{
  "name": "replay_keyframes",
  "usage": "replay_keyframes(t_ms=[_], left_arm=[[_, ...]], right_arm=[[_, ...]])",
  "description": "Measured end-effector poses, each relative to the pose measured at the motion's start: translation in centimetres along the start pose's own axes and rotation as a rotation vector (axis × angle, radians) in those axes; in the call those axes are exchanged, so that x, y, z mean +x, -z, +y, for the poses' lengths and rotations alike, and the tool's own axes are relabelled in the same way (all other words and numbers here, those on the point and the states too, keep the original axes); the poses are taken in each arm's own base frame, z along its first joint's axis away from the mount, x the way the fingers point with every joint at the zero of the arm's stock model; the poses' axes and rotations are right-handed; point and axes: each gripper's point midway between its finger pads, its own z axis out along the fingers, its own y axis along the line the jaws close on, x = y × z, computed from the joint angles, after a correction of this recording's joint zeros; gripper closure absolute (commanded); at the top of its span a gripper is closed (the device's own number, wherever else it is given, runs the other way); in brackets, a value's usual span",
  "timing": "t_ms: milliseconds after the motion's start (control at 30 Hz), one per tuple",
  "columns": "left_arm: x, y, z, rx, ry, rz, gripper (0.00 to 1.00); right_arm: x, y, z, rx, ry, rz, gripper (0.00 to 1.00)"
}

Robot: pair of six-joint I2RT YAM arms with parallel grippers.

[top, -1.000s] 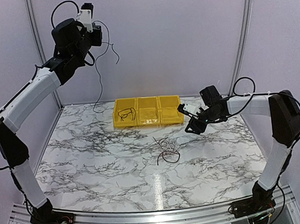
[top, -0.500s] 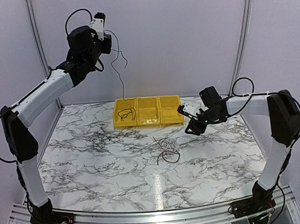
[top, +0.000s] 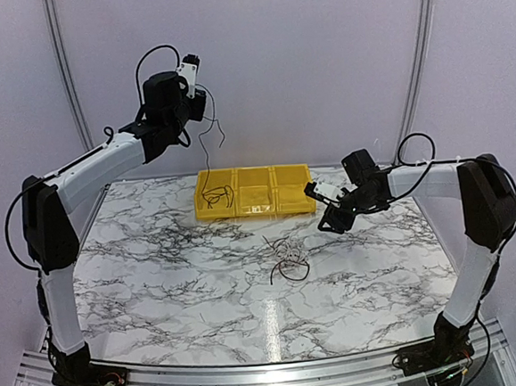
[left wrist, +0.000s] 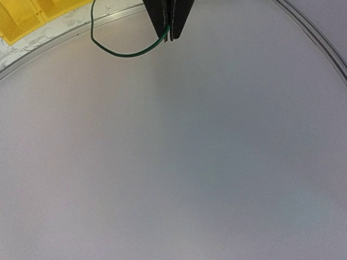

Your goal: Untangle the cables

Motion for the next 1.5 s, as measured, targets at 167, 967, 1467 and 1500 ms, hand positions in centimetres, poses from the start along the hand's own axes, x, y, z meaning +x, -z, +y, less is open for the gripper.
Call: replay_keyframes(t_ms=[167,967,1467,1500], left_arm=[[3.0,-0.6,-0.8,-0.007,-0.010,0.053,1.00],[26.3,-3.2,-6.8,0.057,-0.041,0.434,1.00],[29.6,-0.5,-7.8,0.106,0.010,0.582,0.26],[29.2,0.1,-7.4,0.102,0.025,0.591,0.13]], right_arm=[[0.3,-0.6,0.0,-0.012,-0.004,0.017,0.43],[0.7,-0.6,0.4,-0.034,-0.012,0.039,0.42],[0.3,-0.6,0.8,-0.047,-0.002,0.039,0.41],[0.1,-0.5,0.8,-0.045,-0.001,0.035,0.41]])
